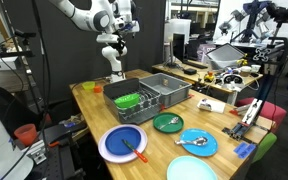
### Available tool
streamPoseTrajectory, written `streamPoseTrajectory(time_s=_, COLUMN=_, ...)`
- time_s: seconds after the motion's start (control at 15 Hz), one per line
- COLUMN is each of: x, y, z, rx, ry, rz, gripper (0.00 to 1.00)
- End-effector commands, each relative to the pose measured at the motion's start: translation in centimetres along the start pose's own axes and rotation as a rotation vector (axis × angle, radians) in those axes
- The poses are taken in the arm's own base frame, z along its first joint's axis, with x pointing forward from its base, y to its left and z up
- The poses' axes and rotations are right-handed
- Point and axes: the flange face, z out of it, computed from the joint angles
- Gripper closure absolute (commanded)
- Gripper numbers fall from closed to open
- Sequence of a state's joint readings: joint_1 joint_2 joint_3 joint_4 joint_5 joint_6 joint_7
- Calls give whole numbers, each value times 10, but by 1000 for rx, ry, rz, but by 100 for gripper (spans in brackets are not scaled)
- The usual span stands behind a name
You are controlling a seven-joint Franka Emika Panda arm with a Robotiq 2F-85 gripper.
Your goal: Pick up the brown spoon and place it on the blue plate.
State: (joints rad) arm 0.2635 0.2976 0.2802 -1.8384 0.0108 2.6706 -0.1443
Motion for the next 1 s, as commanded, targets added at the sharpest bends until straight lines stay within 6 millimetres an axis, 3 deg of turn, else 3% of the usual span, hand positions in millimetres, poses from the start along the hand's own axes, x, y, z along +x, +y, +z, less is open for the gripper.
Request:
streamPoseTrajectory(time_s=0.0, x=-39, y=16, z=-26, rx=-156, ry=22, rz=79, gripper=97)
streamPoseTrajectory(time_s=0.33, x=-83, y=67, z=-56, rx=-431, ry=-35, rz=232, gripper=97)
streamPoseTrajectory(time_s=0.47, x=-94, y=75, z=-61, rx=-545, ry=-62, rz=299, gripper=97)
streamPoseTrajectory(time_s=0.67, x=-118, y=67, z=-43, rx=-683, ry=-161, rz=402, gripper=97)
streamPoseTrajectory(time_s=0.93, x=-164, y=54, z=-1, rx=-780, ry=-351, rz=494, gripper=97)
